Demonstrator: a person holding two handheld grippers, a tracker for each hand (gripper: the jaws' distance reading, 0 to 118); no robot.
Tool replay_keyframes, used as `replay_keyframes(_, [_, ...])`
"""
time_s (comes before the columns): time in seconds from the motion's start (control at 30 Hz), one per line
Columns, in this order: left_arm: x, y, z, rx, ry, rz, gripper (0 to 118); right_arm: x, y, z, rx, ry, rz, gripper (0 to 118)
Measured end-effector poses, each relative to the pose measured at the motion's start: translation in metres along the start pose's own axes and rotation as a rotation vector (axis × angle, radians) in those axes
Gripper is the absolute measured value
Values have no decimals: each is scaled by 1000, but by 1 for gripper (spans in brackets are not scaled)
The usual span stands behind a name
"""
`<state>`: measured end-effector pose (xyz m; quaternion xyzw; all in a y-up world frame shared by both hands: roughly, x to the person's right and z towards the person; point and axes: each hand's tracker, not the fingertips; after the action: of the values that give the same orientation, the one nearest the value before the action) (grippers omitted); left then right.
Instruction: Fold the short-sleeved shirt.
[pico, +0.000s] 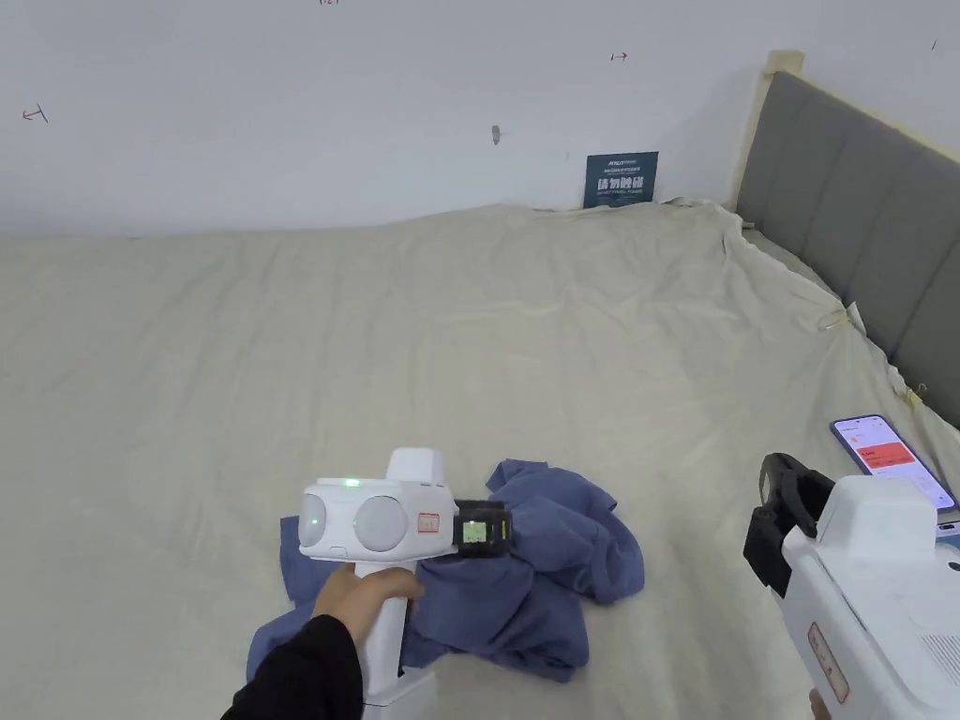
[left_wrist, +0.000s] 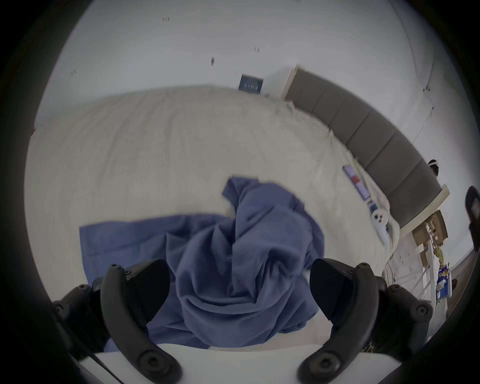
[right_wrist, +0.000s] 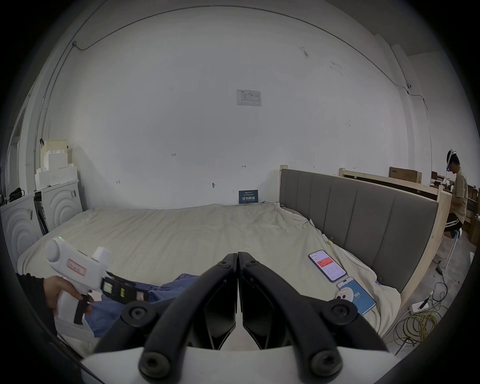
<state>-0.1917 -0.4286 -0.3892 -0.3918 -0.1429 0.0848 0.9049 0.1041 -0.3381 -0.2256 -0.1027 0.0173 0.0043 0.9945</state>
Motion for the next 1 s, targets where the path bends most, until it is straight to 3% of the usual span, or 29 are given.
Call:
replay_keyframes(0.3, [-1,16,108,314,85,-79,111,-6,16,1,45,22,6,0])
replay_keyframes(0.47, [-10,4,158,493,186,-35,103,-13,24,1,67,34,13,0])
replay_keyframes(0.53, [-19,-1,174,534,206,43,101,-15,25,2,74,41,16,0])
replay_keyframes(0.63, [-31,-13,189,613,218,70,76,-17,26,2,83,50,25,0])
replay_keyframes(0.77, [-44,-32,197,657,300,36,17,-20,27,2,90,62,29,0])
replay_keyframes(0.8, [-47,-38,198,657,307,18,9,-20,27,2,91,64,32,0])
replay_keyframes(0.87, [-51,-46,196,649,334,-22,0,-21,27,3,93,67,36,0])
replay_keyframes(1.0, [-59,-64,189,628,401,-46,0,-23,27,5,93,72,36,0])
